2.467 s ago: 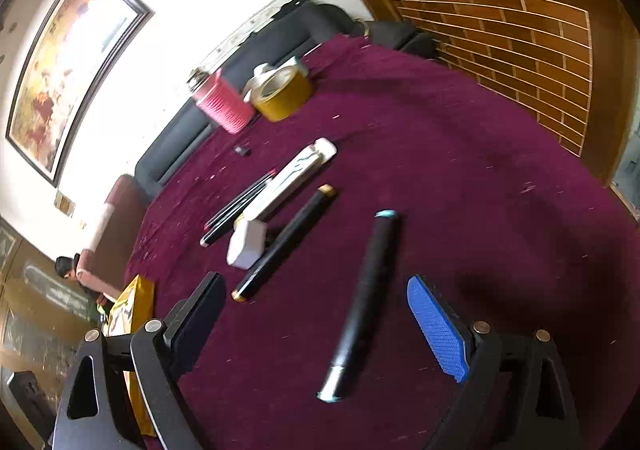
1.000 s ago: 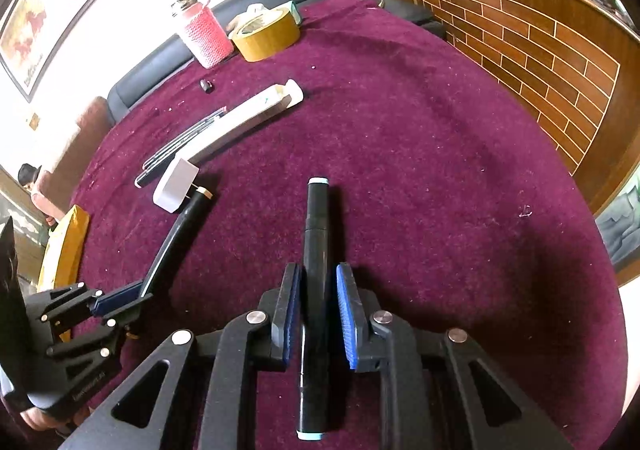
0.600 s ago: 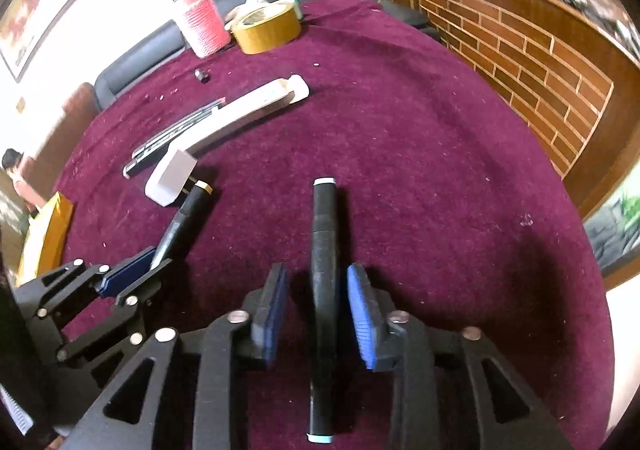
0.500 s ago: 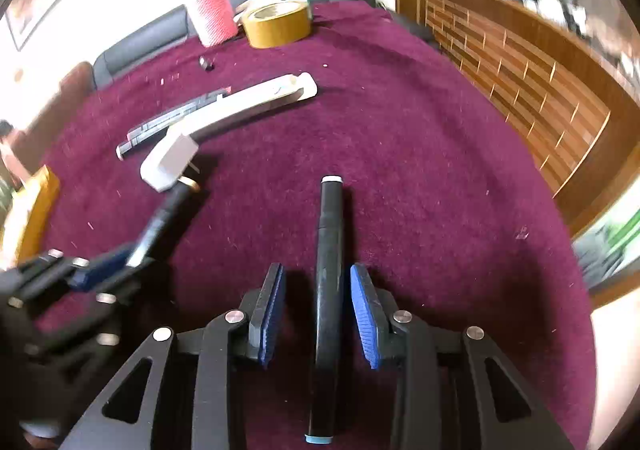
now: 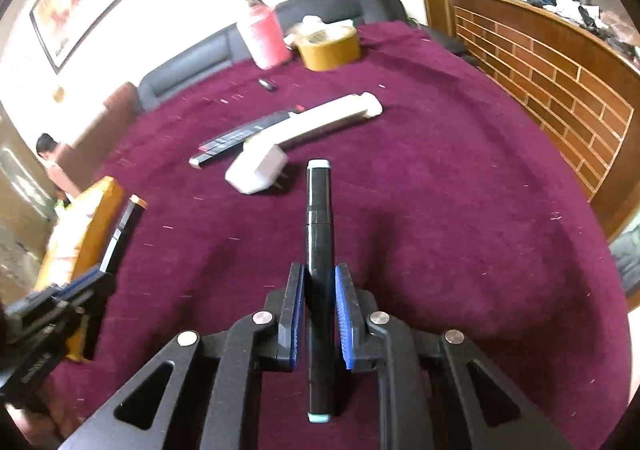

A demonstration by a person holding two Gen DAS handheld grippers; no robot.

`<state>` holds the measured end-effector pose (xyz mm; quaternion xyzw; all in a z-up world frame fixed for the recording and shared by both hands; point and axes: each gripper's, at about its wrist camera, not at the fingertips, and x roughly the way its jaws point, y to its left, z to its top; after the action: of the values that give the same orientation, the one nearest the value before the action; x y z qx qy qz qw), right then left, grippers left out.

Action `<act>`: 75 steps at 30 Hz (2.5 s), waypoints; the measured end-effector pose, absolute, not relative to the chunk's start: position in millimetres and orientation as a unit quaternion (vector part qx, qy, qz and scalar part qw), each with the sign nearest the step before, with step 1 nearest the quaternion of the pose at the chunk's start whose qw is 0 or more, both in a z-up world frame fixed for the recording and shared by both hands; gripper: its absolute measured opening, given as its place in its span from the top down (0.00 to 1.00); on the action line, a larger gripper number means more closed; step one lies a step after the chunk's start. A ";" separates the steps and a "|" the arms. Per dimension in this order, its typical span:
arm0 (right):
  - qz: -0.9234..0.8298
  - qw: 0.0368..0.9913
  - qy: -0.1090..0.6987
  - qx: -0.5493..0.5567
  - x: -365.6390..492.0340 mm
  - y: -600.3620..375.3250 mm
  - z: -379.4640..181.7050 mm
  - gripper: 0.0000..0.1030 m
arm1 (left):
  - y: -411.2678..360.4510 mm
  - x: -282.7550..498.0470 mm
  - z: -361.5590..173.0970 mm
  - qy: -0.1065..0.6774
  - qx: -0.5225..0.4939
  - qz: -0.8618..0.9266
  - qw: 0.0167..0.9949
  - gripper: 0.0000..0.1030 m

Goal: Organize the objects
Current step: 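Place the marker with the left tool while the right tool places its marker in the tray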

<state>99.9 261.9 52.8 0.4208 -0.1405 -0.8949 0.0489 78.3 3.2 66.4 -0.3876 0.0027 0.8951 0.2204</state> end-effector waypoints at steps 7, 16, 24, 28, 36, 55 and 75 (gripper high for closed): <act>-0.906 0.107 -0.141 0.385 116.5 222.0 84.9 0.84 | -44.2 103.1 78.6 -0.026 -0.359 0.914 0.186 0.86; -0.902 0.184 -0.132 0.369 119.5 159.0 112.0 0.84 | -108.2 130.2 102.1 -0.052 -0.324 0.934 0.141 0.86; -0.880 0.286 -0.118 0.361 120.9 80.9 136.2 0.84 | -193.2 155.3 123.3 -0.081 -0.299 0.949 0.061 0.86; -0.863 0.332 -0.108 0.365 118.4 42.0 144.6 0.84 | -231.8 164.0 125.9 -0.091 -0.293 0.952 0.019 0.86; -0.819 0.394 -0.103 0.403 99.5 -34.8 131.2 0.83 | -284.9 155.8 103.0 -0.112 -0.321 0.940 -0.031 0.86; -0.739 0.416 -0.067 0.526 46.0 -189.9 37.9 0.83 | -337.4 104.1 41.6 -0.175 -0.400 0.898 -0.058 0.86; -0.742 0.387 -0.057 0.544 26.2 -212.0 24.1 0.83 | -349.6 127.3 69.0 -0.236 -0.338 0.910 -0.047 0.38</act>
<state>26.2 -212.0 24.1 0.5440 -0.0567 -0.7425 0.3867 127.3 -349.6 69.0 -0.3380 -0.2361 0.9098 -0.0472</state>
